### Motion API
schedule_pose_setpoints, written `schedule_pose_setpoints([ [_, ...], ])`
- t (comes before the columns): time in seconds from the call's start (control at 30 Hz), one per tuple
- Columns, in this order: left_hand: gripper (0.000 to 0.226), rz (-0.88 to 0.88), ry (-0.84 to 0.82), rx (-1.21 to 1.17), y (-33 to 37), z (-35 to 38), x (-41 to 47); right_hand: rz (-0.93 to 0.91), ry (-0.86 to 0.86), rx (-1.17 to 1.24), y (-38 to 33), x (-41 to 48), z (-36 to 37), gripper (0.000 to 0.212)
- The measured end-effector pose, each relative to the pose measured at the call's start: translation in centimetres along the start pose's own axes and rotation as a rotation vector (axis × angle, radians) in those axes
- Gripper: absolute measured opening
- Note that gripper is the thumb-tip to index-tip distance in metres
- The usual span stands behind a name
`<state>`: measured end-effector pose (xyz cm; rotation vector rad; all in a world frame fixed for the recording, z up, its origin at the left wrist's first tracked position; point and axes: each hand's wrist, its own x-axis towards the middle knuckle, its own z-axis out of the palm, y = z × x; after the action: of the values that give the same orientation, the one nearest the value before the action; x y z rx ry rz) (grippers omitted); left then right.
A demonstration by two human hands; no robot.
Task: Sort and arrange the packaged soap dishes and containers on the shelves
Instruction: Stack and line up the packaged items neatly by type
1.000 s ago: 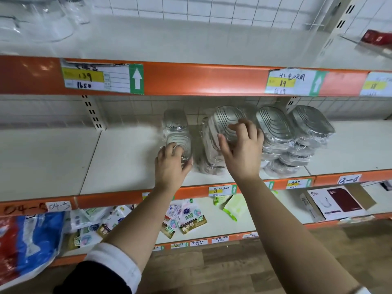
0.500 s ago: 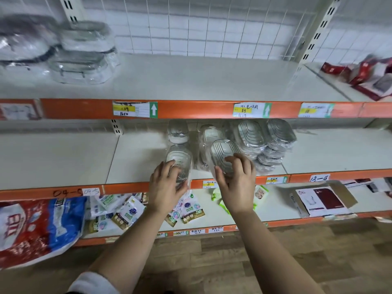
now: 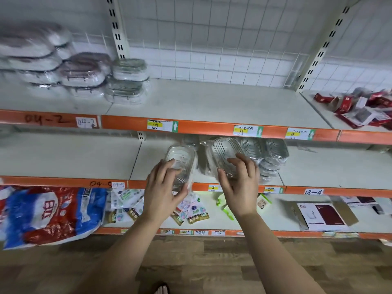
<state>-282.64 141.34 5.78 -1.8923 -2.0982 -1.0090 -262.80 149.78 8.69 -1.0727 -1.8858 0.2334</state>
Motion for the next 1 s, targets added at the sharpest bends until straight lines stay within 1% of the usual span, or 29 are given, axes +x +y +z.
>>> schedule_pose_setpoints([
  [0.17, 0.041, 0.008, 0.086, 0.052, -0.8, -3.1, 3.4, -0.034, 0.037, 0.040, -1.3, 3.2, 0.3, 0.030],
  [0.27, 0.039, 0.010, 0.106, 0.089, -2.2, -4.8, 6.1, -0.031, 0.022, 0.032, -1.8, 5.3, 1.2, 0.030],
  [0.33, 0.043, 0.000, 0.077, 0.120, -3.3, -5.7, 8.1, -0.011, -0.026, 0.019, -2.1, 6.8, 2.1, 0.031],
  [0.47, 0.064, -0.006, -0.056, 0.140, -5.7, -7.3, 11.9, -0.014, -0.110, -0.042, -2.8, 10.0, 3.9, 0.036],
  [0.53, 0.071, -0.011, -0.095, 0.171, -7.1, -7.8, 13.7, -0.015, -0.135, -0.053, -3.3, 11.8, 5.0, 0.035],
  [0.57, 0.070, -0.019, -0.097, 0.176, -7.9, -7.9, 14.6, -0.019, -0.142, -0.060, -3.6, 12.7, 5.6, 0.033],
  [0.63, 0.058, -0.050, -0.089, 0.131, -9.2, -7.9, 16.1, -0.013, -0.162, -0.106, -3.7, 14.2, 6.7, 0.030],
  [0.73, 0.043, -0.075, -0.112, 0.070, -11.2, -7.8, 18.4, 0.069, -0.183, -0.258, -4.0, 16.0, 8.7, 0.027],
  [0.8, 0.037, -0.088, -0.115, 0.060, -11.8, -7.3, 19.1, 0.103, -0.214, -0.291, -4.1, 16.6, 9.6, 0.028],
  [0.9, 0.054, -0.079, -0.111, 0.101, -12.8, -6.6, 20.0, 0.131, -0.290, -0.268, -4.1, 18.2, 11.2, 0.038],
  [0.97, 0.060, -0.064, -0.095, 0.077, -13.3, -6.4, 20.3, 0.111, -0.370, -0.243, -3.9, 19.0, 11.8, 0.042],
  [1.0, 0.060, -0.045, -0.084, 0.047, -13.7, -6.5, 20.5, 0.105, -0.380, -0.210, -3.8, 19.3, 12.2, 0.040],
])
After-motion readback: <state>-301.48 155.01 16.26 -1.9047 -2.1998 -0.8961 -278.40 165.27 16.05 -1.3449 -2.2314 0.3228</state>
